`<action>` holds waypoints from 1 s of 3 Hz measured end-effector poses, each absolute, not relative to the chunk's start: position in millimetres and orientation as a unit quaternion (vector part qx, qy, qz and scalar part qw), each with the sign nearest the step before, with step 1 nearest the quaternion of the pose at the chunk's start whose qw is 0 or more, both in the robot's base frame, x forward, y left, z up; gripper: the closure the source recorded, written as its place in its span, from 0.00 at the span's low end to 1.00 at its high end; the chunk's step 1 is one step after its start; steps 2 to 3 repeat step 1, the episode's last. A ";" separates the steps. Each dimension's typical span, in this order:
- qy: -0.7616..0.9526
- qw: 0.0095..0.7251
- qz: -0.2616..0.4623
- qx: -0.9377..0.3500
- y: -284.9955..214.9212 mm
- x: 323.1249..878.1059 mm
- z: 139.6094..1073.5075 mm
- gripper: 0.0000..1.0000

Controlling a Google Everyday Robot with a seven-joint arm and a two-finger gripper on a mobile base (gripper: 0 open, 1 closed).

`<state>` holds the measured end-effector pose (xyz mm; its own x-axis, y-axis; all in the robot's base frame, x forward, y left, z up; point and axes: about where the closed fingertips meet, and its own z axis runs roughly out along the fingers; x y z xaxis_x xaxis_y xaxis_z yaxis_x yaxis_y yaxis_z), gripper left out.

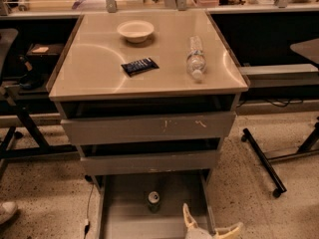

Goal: Place green can into bottom drawer

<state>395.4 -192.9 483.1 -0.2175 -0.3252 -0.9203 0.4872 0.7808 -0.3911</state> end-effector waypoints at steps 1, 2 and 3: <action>0.711 0.628 -0.314 0.045 -183.1 395.4 481.2 0.00; 0.711 0.628 -0.314 0.045 -183.1 395.4 481.2 0.00; 0.711 0.628 -0.314 0.045 -183.1 395.4 481.2 0.00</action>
Offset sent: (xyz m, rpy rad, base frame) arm 0.0000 0.0000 0.0000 0.0000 0.0000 0.0000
